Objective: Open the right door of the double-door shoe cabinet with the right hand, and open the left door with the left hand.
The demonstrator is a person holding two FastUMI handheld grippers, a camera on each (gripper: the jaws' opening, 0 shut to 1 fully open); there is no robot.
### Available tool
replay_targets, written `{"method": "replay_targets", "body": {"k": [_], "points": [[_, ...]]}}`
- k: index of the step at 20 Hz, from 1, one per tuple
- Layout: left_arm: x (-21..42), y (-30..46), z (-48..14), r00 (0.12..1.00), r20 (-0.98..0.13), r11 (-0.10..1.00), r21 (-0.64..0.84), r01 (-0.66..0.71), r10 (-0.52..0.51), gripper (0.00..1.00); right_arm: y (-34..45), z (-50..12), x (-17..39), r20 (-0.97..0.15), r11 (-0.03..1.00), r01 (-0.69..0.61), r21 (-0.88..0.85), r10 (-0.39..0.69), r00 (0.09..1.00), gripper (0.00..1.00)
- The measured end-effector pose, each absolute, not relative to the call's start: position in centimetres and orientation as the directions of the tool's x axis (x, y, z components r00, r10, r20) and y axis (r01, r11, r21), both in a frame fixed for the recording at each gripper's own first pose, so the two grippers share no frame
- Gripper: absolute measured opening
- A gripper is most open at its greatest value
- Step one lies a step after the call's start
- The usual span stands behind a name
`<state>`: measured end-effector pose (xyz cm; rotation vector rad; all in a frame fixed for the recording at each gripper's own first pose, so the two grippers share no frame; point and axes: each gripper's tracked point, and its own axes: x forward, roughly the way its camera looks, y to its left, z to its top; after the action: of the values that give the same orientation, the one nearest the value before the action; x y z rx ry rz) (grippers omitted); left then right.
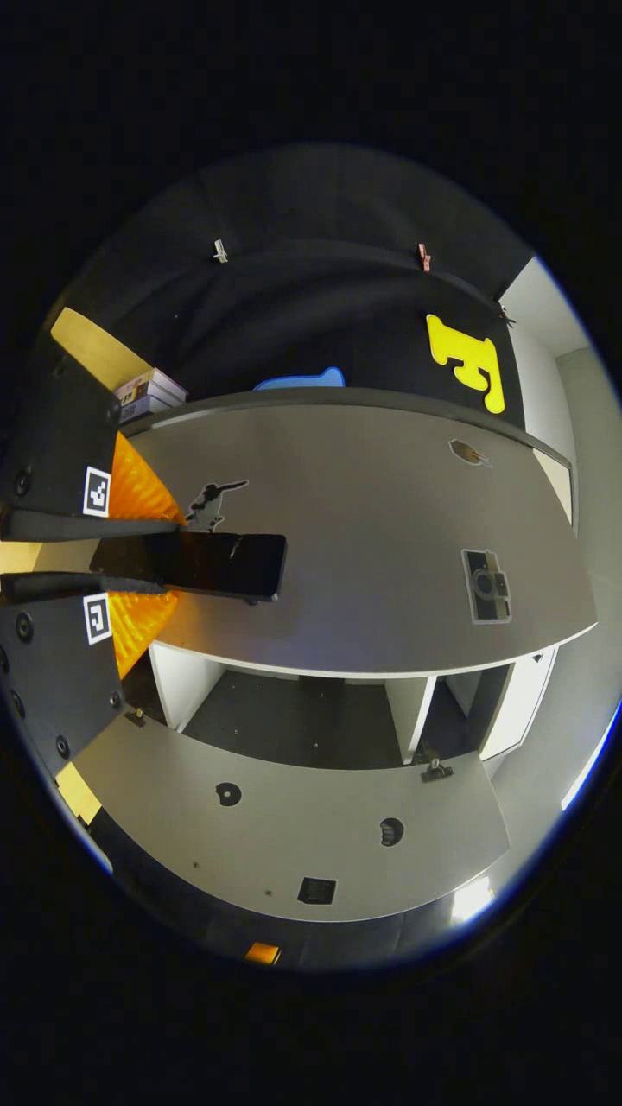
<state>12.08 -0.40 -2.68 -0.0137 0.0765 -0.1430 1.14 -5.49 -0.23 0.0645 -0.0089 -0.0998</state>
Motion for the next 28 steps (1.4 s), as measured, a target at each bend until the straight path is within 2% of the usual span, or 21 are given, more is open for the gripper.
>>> {"method": "replay_targets", "body": {"k": [15,23,26,27,28], "points": [[8.4,4.2,-3.4,0.985,-0.074,0.988,-0.022,0.156,-0.157,0.18,0.9,-0.2,-0.3,0.004,0.998,0.041,0.048,-0.041,0.999,0.98],[7.5,9.9,-2.9,0.993,-0.058,0.995,-0.001,0.099,-0.099,0.14,2.6,-0.1,-0.5,0.005,0.998,0.02,0.063,-0.02,1.0,0.97],[7.6,13.8,-2.8,0.998,-0.051,0.999,-0.022,0.026,-0.027,0.12,3.8,-0.4,-0.5,-0.005,0.998,-0.003,0.061,0.003,1.0,0.97],[7.7,15.7,-2.7,0.999,-0.049,1.0,-0.022,-0.018,0.017,0.14,4.0,-0.5,-0.5,-0.006,0.998,-0.008,0.056,0.008,1.0,0.93],[7.7,15.7,-3.0,0.997,-0.065,0.998,-0.05,0.031,-0.034,0.06,4.1,-0.5,-0.5,-0.006,0.999,-0.011,0.051,0.011,1.0,0.97]]}}
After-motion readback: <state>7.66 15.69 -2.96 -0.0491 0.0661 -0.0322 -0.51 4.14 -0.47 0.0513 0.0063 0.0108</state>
